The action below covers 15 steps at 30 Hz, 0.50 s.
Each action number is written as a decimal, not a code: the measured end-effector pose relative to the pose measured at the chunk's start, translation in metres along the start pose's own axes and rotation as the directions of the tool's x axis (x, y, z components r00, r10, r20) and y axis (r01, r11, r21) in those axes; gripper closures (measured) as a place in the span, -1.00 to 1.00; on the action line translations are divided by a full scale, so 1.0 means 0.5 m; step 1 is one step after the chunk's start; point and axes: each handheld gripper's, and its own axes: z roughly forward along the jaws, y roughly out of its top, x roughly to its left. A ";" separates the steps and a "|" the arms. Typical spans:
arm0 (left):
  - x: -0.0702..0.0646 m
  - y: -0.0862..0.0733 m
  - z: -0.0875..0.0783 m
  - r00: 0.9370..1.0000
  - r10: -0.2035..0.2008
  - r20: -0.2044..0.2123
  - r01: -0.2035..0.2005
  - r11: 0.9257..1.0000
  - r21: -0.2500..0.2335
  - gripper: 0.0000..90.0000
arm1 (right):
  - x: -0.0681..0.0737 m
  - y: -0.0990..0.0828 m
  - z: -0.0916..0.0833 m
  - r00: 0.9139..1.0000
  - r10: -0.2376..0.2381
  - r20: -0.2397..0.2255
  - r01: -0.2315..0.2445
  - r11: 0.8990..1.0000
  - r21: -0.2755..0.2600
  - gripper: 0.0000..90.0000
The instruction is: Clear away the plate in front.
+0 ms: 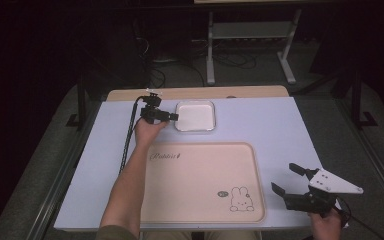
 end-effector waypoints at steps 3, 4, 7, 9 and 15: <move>0.000 -0.003 0.011 0.999 -0.021 -0.028 0.021 1.000 -0.016 0.10 | -0.001 0.001 0.000 1.000 0.002 0.004 -0.002 1.000 -0.004 -0.71; -0.001 -0.003 0.013 0.999 -0.023 -0.035 0.023 1.000 -0.015 0.13 | -0.001 0.001 -0.001 1.000 0.003 0.005 -0.003 1.000 -0.004 -0.71; 0.000 -0.005 0.024 0.998 -0.046 -0.045 0.045 0.999 -0.018 0.21 | 0.000 0.001 -0.003 1.000 0.003 0.004 -0.003 1.000 -0.002 -0.71; 0.003 -0.007 0.031 0.996 -0.056 -0.065 0.057 0.998 0.001 0.26 | 0.000 0.000 -0.003 1.000 0.002 0.004 -0.002 1.000 -0.003 -0.71; 0.011 -0.016 0.049 0.995 -0.068 -0.078 0.072 0.996 0.046 0.35 | 0.001 0.001 -0.003 1.000 0.004 0.001 -0.004 1.000 -0.002 -0.71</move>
